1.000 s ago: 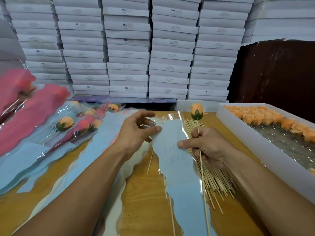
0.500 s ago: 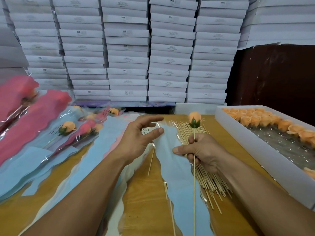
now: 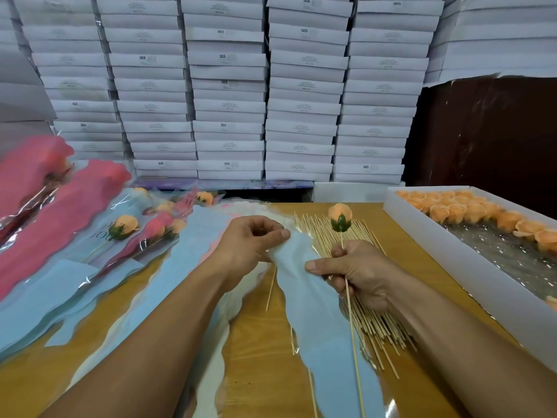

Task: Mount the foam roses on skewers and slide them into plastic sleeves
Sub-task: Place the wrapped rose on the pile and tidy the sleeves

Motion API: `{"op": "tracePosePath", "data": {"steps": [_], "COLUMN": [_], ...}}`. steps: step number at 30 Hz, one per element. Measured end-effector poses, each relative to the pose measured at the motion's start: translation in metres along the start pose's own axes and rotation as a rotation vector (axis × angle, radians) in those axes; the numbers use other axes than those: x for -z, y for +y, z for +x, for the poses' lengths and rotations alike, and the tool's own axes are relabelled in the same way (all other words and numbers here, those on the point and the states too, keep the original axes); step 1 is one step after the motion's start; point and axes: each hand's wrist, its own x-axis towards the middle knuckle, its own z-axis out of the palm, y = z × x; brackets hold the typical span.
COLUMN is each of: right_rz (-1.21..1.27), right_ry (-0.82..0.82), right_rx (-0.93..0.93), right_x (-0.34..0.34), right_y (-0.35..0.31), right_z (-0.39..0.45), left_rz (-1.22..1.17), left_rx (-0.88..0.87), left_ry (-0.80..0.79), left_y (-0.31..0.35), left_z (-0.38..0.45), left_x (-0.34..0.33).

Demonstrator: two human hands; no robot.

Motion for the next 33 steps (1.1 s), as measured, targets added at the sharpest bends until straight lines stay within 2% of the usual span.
{"op": "tracePosePath", "data": {"steps": [4, 9, 12, 18, 26, 29, 33], "right_rz": [0.005, -0.048, -0.080, -0.136, -0.069, -0.029, 0.082], "right_ry": [-0.025, -0.042, -0.056, 0.113, 0.214, 0.238, 0.311], "right_rx": [0.014, -0.007, -0.030, -0.007, -0.018, -0.041, 0.019], "right_x": [-0.005, -0.006, -0.001, 0.016, 0.017, 0.014, 0.013], "right_y": [0.002, 0.002, -0.001, -0.012, -0.038, -0.050, -0.068], "right_z": [-0.001, -0.002, -0.001, 0.013, 0.045, 0.062, 0.080], "left_rz": [0.049, 0.134, 0.076, 0.122, 0.080, -0.095, -0.332], "left_rx": [0.040, -0.050, -0.045, 0.063, -0.042, 0.023, 0.137], "left_ry": [-0.021, 0.066, -0.001, -0.028, -0.180, -0.330, -0.676], "left_y": [-0.002, -0.001, 0.002, 0.002, 0.009, 0.012, 0.017], "left_z": [-0.001, 0.000, -0.003, -0.003, -0.009, -0.013, -0.020], "left_x": [-0.003, -0.004, -0.001, -0.004, -0.003, -0.001, 0.005]}}
